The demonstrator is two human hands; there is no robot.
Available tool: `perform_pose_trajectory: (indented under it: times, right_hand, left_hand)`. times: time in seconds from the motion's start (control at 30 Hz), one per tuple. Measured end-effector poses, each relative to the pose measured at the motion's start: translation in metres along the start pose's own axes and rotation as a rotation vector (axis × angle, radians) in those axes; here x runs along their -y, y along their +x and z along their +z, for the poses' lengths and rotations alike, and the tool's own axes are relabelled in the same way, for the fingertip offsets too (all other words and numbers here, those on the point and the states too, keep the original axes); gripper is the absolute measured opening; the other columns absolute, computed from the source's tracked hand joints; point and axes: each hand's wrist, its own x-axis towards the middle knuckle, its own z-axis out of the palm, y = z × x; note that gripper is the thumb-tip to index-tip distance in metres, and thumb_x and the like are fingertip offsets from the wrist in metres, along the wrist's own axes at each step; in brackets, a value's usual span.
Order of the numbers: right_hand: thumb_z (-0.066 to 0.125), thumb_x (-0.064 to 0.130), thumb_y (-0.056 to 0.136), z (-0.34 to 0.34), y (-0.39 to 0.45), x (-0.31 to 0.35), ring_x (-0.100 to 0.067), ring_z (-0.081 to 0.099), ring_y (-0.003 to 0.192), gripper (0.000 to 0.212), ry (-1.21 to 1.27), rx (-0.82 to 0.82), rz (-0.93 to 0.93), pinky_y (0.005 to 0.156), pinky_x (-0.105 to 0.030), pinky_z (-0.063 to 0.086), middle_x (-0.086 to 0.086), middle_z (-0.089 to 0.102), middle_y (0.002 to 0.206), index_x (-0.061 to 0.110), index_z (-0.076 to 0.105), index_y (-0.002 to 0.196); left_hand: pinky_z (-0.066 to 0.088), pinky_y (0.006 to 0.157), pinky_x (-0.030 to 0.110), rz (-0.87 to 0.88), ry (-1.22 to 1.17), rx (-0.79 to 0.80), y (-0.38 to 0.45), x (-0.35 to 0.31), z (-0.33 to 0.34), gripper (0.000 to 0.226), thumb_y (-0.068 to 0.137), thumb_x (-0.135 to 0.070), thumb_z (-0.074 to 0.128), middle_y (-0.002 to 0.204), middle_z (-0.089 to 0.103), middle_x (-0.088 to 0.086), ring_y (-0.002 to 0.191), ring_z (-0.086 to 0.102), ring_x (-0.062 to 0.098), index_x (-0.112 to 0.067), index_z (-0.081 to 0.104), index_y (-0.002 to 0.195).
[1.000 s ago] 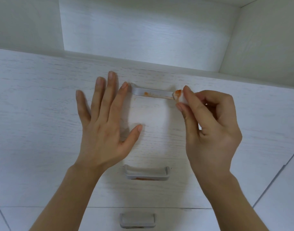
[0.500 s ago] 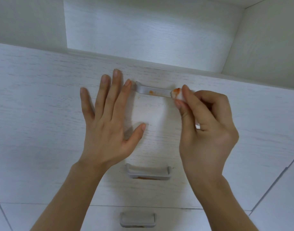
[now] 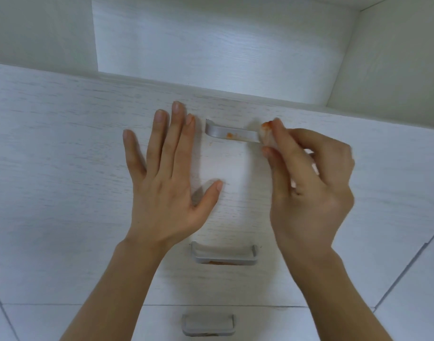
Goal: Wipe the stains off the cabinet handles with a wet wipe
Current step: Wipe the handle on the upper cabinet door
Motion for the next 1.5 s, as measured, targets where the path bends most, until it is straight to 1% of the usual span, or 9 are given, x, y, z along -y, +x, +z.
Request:
perform_pose_trajectory:
  times: [0.13,0.27,0.43,0.53,0.63,0.73,0.97,1.23,1.5]
  right_hand:
    - [0.062,0.009,0.092,0.004,0.0,0.001,-0.018,0.053,0.083,0.018,-0.009,-0.022,-0.037,0.072,-0.029,0.042,-0.005,0.069,0.091,0.006,0.068,0.109]
    - [0.062,0.005,0.091,0.004,0.002,0.003,-0.018,0.051,0.083,0.018,0.05,0.013,-0.025,0.077,-0.017,0.042,-0.005,0.067,0.09,0.003,0.068,0.108]
    - [0.062,0.009,0.091,0.005,0.005,0.006,-0.016,0.049,0.084,0.016,0.025,0.018,-0.001,0.071,-0.032,0.041,-0.003,0.068,0.089,0.008,0.071,0.105]
    - [0.063,0.018,0.092,-0.002,0.009,0.004,-0.014,0.05,0.087,0.014,-0.048,0.019,-0.004,0.073,-0.036,0.033,0.006,0.067,0.091,0.017,0.073,0.103]
    - [0.064,0.02,0.091,-0.006,0.01,-0.001,-0.014,0.05,0.091,0.015,-0.045,0.054,-0.009,0.075,-0.04,0.034,0.011,0.066,0.095,0.019,0.072,0.104]
    - [0.061,0.023,0.093,0.004,0.012,0.004,-0.012,0.052,0.093,0.016,-0.011,0.086,-0.063,0.078,-0.039,0.034,0.015,0.063,0.095,0.019,0.071,0.105]
    - [0.063,0.016,0.092,0.007,0.007,-0.001,-0.015,0.054,0.088,0.013,-0.002,0.019,-0.091,0.074,-0.038,0.039,0.004,0.07,0.091,0.013,0.073,0.101]
    - [0.064,0.022,0.091,0.009,0.008,0.007,-0.015,0.057,0.088,0.014,-0.077,0.025,-0.062,0.077,-0.046,0.036,0.012,0.067,0.089,0.022,0.072,0.102]
    - [0.064,0.024,0.089,0.009,0.011,0.007,-0.01,0.053,0.094,0.016,-0.025,0.057,-0.069,0.08,-0.042,0.033,0.019,0.057,0.093,0.024,0.068,0.105]
  left_hand:
    - [-0.007,0.113,0.053,0.006,0.028,-0.01,0.0,0.0,0.002,0.082,0.09,-0.051,0.042,0.155,0.015,0.02,0.144,0.001,0.023,-0.003,0.011,0.148]
    - [-0.007,0.113,0.055,0.012,0.049,-0.026,0.0,0.001,0.003,0.082,0.09,-0.052,0.043,0.154,0.016,0.02,0.143,0.003,0.025,-0.003,0.013,0.148]
    - [-0.004,0.113,0.057,0.019,0.087,-0.036,0.0,0.001,0.006,0.081,0.09,-0.052,0.044,0.154,0.017,0.02,0.143,0.009,0.033,-0.002,0.018,0.147]
    - [-0.003,0.113,0.057,0.025,0.097,-0.052,0.0,0.001,0.008,0.081,0.09,-0.052,0.044,0.153,0.017,0.019,0.144,0.006,0.028,-0.002,0.019,0.147]
    - [-0.003,0.113,0.057,0.024,0.111,-0.068,0.0,0.002,0.009,0.08,0.089,-0.052,0.044,0.153,0.017,0.019,0.143,0.005,0.025,-0.002,0.02,0.147]
    - [-0.001,0.112,0.058,0.032,0.121,-0.086,-0.001,0.002,0.011,0.079,0.09,-0.052,0.043,0.153,0.02,0.02,0.144,0.011,0.032,-0.002,0.022,0.147]
    - [0.003,0.112,0.059,0.036,0.13,-0.129,-0.001,0.003,0.014,0.075,0.091,-0.051,0.043,0.152,0.022,0.018,0.142,0.016,0.035,-0.002,0.027,0.146]
    - [0.022,0.108,0.059,-0.021,0.196,-0.311,0.004,-0.001,0.025,0.079,0.086,-0.066,0.052,0.144,0.041,0.014,0.135,0.034,0.028,-0.007,0.043,0.138]
    - [0.021,0.109,0.057,-0.014,0.186,-0.334,0.003,-0.001,0.026,0.077,0.086,-0.065,0.053,0.143,0.041,0.013,0.135,0.035,0.028,-0.008,0.044,0.138]
